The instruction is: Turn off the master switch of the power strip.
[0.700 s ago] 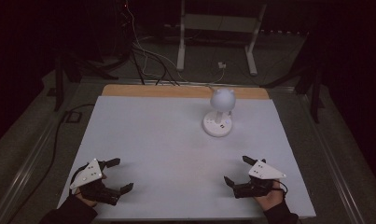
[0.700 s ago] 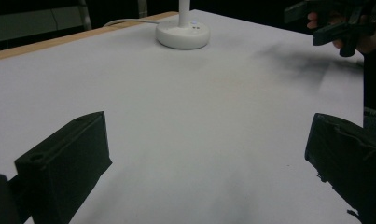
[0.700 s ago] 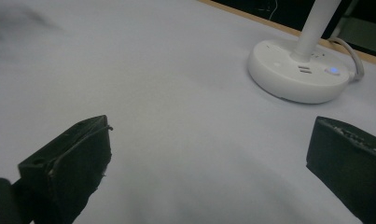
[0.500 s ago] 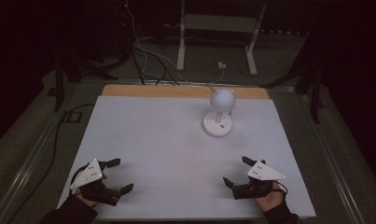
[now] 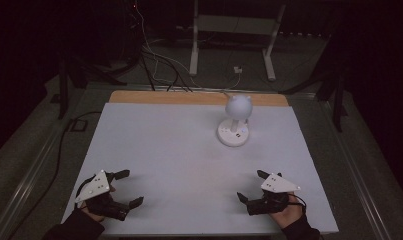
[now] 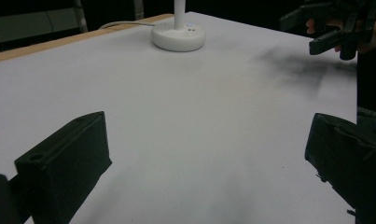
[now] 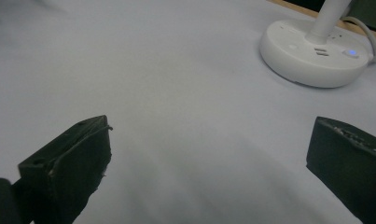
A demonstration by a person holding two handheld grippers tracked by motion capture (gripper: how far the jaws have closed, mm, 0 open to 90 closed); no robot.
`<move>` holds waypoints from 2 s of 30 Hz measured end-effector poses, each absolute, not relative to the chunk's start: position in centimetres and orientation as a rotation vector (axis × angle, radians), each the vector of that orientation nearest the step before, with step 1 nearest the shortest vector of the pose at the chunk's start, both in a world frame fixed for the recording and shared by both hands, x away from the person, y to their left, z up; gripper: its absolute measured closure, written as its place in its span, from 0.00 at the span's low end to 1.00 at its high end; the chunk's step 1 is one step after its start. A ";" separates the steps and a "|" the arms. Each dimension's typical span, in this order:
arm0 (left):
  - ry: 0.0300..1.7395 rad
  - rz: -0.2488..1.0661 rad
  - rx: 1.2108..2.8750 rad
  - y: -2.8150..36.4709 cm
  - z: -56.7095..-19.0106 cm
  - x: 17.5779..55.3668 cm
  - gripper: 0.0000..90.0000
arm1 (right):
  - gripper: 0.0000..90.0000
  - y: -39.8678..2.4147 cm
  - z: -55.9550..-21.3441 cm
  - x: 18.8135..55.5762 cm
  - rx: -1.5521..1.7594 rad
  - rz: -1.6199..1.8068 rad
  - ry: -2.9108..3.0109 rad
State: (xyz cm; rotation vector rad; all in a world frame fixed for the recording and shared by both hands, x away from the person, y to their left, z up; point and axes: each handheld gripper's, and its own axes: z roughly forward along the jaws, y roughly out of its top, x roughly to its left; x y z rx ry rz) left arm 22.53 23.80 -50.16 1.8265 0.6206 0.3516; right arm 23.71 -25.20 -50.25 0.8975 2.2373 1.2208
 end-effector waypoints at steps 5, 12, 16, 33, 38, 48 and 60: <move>0.620 0.346 1.825 23.7 -50.2 22.6 0.00 | 0.00 -24.9 -49.9 23.6 0.921 1.225 2.253; 0.616 0.345 1.825 23.7 -50.2 22.6 0.01 | 0.00 -24.5 -48.7 23.3 0.936 1.242 2.245; 0.615 0.346 1.831 23.7 -50.2 22.6 0.01 | 0.00 -24.3 -47.9 23.3 0.926 1.249 2.230; 0.619 0.344 1.827 23.7 -50.2 22.6 0.00 | 0.00 -24.2 -44.7 25.7 0.931 1.282 2.153; 0.620 0.344 1.822 23.7 -50.2 22.6 0.00 | 0.00 -24.1 -44.3 26.9 0.922 1.275 2.141; 0.621 0.344 1.821 23.7 -50.2 22.6 0.01 | 0.00 -24.4 -43.3 29.3 0.937 1.292 2.110; 0.621 0.349 1.818 23.8 -50.1 22.6 0.01 | 0.00 -24.8 -42.5 32.4 0.966 1.305 2.070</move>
